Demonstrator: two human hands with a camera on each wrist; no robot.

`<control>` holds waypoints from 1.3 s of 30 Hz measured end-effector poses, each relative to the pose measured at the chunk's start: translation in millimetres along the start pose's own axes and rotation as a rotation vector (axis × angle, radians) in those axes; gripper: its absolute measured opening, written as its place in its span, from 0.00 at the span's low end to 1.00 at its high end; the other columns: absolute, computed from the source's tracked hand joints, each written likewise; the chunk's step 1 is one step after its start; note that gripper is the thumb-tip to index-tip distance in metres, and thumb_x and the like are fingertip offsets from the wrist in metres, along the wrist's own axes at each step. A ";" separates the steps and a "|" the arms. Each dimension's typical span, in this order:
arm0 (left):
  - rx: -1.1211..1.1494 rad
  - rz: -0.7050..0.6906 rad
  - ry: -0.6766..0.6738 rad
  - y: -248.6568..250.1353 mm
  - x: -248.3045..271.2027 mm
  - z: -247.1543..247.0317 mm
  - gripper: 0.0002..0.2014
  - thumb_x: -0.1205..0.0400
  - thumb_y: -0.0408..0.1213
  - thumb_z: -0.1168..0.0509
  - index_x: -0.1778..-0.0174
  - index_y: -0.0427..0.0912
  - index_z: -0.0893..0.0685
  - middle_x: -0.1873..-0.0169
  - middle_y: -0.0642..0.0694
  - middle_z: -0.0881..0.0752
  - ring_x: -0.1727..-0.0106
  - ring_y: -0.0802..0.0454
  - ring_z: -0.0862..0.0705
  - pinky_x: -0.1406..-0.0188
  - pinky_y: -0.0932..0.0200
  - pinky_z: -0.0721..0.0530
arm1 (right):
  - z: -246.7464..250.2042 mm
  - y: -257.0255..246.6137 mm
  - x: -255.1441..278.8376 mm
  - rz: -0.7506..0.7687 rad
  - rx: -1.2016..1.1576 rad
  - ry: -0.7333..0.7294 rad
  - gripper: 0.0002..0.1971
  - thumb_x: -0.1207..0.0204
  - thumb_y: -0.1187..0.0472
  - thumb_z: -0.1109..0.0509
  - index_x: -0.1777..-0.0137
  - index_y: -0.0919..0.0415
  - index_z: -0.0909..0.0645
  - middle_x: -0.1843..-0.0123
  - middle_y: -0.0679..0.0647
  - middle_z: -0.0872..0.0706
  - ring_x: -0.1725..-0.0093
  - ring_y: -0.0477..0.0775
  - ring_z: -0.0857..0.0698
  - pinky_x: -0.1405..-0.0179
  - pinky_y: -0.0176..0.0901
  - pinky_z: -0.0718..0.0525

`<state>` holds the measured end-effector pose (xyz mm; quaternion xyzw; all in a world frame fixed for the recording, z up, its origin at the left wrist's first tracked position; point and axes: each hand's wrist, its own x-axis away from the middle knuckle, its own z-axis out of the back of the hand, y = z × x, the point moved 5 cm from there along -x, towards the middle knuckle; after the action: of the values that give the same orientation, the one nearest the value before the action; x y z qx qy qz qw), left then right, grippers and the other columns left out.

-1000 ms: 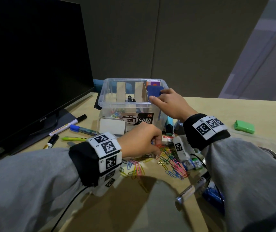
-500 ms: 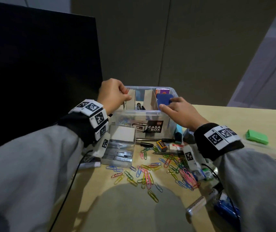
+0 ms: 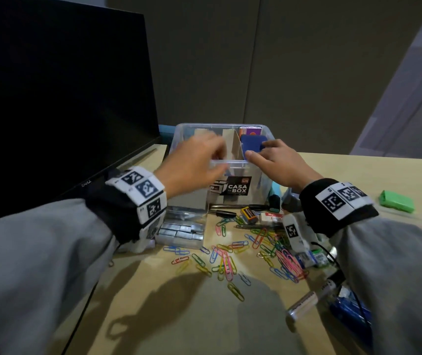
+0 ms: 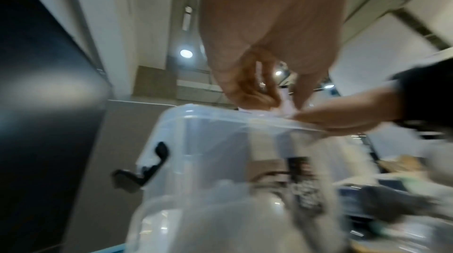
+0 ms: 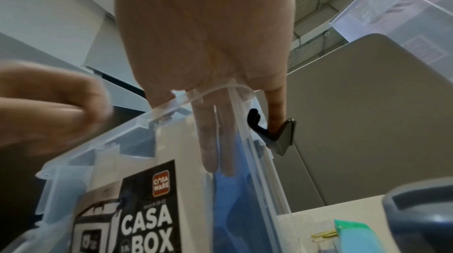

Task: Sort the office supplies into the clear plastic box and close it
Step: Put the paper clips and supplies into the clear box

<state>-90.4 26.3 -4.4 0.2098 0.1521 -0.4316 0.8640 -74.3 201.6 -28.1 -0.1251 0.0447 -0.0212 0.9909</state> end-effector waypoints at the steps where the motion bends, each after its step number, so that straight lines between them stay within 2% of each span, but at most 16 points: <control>1: 0.003 -0.085 -0.126 13.4 7.9 -7.6 0.08 0.20 0.47 0.31 0.54 0.48 0.22 0.56 0.53 0.20 0.57 0.56 0.22 0.56 0.58 0.19 | -0.1 0.4 -0.4 0.003 0.004 0.003 0.30 0.14 0.40 0.52 0.39 0.58 0.14 0.30 0.55 0.20 0.21 0.49 0.37 0.33 0.48 0.31; 3: -0.056 -0.191 -0.405 34.0 27.0 -27.8 0.18 0.23 0.57 0.31 0.47 0.48 0.20 0.52 0.53 0.21 0.52 0.56 0.23 0.51 0.58 0.19 | -0.7 0.6 -0.6 0.006 0.014 -0.003 0.30 0.14 0.40 0.53 0.38 0.58 0.14 0.30 0.55 0.19 0.21 0.49 0.37 0.33 0.48 0.31; 6: -0.156 -0.187 -0.757 46.8 53.0 -59.6 0.40 0.31 0.68 0.28 0.30 0.45 0.25 0.40 0.50 0.23 0.42 0.54 0.25 0.41 0.56 0.19 | 0.0 0.2 0.4 0.007 0.011 -0.001 0.30 0.14 0.40 0.53 0.38 0.58 0.14 0.29 0.56 0.20 0.21 0.49 0.37 0.32 0.48 0.31; 9: -0.208 -0.136 -0.925 50.8 68.1 -83.6 0.49 0.37 0.66 0.23 0.25 0.43 0.31 0.36 0.46 0.27 0.40 0.49 0.24 0.40 0.50 0.18 | 0.2 0.4 1.0 0.007 0.006 0.007 0.31 0.14 0.40 0.53 0.39 0.59 0.13 0.30 0.56 0.19 0.21 0.49 0.37 0.32 0.48 0.31; 11: -0.264 -0.145 -0.934 52.0 68.6 -92.7 0.49 0.36 0.62 0.21 0.25 0.41 0.32 0.36 0.44 0.28 0.43 0.46 0.23 0.47 0.51 0.17 | -0.3 1.2 0.5 0.002 0.004 0.006 0.30 0.14 0.40 0.53 0.40 0.59 0.14 0.30 0.56 0.19 0.21 0.49 0.37 0.32 0.48 0.31; 13: -0.271 -0.154 -0.927 53.3 64.2 -97.0 0.45 0.33 0.57 0.21 0.26 0.40 0.31 0.36 0.43 0.28 0.44 0.45 0.22 0.54 0.53 0.19 | -1.0 1.4 -0.1 0.003 0.003 0.006 0.30 0.14 0.40 0.53 0.41 0.58 0.13 0.31 0.56 0.19 0.21 0.49 0.37 0.33 0.48 0.31; 15: -0.207 -0.141 -0.929 53.1 59.2 -98.9 0.36 0.29 0.50 0.21 0.29 0.43 0.29 0.38 0.44 0.26 0.44 0.46 0.22 0.54 0.53 0.20 | -1.4 1.7 -0.9 0.008 0.007 0.008 0.30 0.14 0.40 0.53 0.41 0.59 0.13 0.32 0.56 0.18 0.22 0.49 0.36 0.33 0.48 0.31; 18: -0.103 -0.122 -0.912 49.9 53.6 -101.4 0.22 0.26 0.42 0.23 0.39 0.44 0.23 0.44 0.46 0.19 0.50 0.51 0.24 0.57 0.57 0.28 | -1.8 2.1 -1.3 0.013 0.012 0.014 0.31 0.14 0.40 0.53 0.41 0.59 0.13 0.33 0.55 0.17 0.22 0.49 0.36 0.33 0.47 0.31; 22: -0.034 -0.130 -0.881 47.8 48.9 -104.8 0.12 0.23 0.39 0.26 0.48 0.43 0.19 0.56 0.50 0.18 0.55 0.53 0.23 0.58 0.58 0.28 | -1.2 2.4 -1.7 0.012 0.008 0.019 0.30 0.14 0.40 0.53 0.40 0.59 0.13 0.32 0.55 0.18 0.22 0.49 0.36 0.33 0.48 0.31; 25: -0.028 -0.141 -0.874 47.2 47.7 -105.8 0.08 0.21 0.38 0.27 0.50 0.43 0.19 0.60 0.52 0.20 0.59 0.56 0.26 0.61 0.61 0.31 | -2.2 3.1 -2.6 0.012 0.005 0.020 0.30 0.13 0.40 0.53 0.39 0.59 0.13 0.32 0.56 0.18 0.22 0.49 0.36 0.34 0.48 0.30; 31: -0.009 -0.129 -0.937 45.6 48.3 -111.0 0.06 0.18 0.37 0.31 0.56 0.46 0.23 0.67 0.56 0.22 0.66 0.61 0.27 0.68 0.65 0.30 | -2.4 2.3 -2.1 0.007 0.005 0.018 0.30 0.14 0.40 0.53 0.38 0.59 0.14 0.31 0.55 0.19 0.22 0.49 0.36 0.34 0.48 0.30; 34: 0.017 -0.132 -0.933 47.3 47.1 -109.4 0.05 0.18 0.37 0.31 0.55 0.44 0.22 0.68 0.56 0.23 0.66 0.60 0.26 0.68 0.64 0.29 | -1.6 1.6 -1.8 0.007 0.008 0.017 0.30 0.14 0.40 0.53 0.38 0.59 0.14 0.31 0.55 0.19 0.22 0.49 0.36 0.34 0.47 0.30; 37: 0.135 -0.075 -0.878 45.6 41.4 -101.1 0.05 0.19 0.37 0.29 0.54 0.44 0.20 0.67 0.55 0.22 0.67 0.60 0.25 0.64 0.60 0.26 | 0.5 1.3 -1.4 0.016 0.012 0.013 0.31 0.14 0.40 0.53 0.41 0.58 0.13 0.32 0.55 0.18 0.22 0.48 0.37 0.36 0.46 0.31; 39: 0.213 -0.042 -0.833 42.7 35.0 -92.0 0.06 0.20 0.38 0.28 0.54 0.45 0.20 0.66 0.56 0.20 0.67 0.62 0.24 0.64 0.63 0.25 | 0.9 1.9 -1.2 0.016 0.014 0.011 0.31 0.14 0.40 0.53 0.42 0.58 0.12 0.33 0.55 0.17 0.22 0.48 0.37 0.37 0.45 0.31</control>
<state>-43.0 70.9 -89.7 0.1025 -0.2509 -0.5102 0.8162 -75.3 203.7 -27.6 -0.1178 0.0508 -0.0143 0.9916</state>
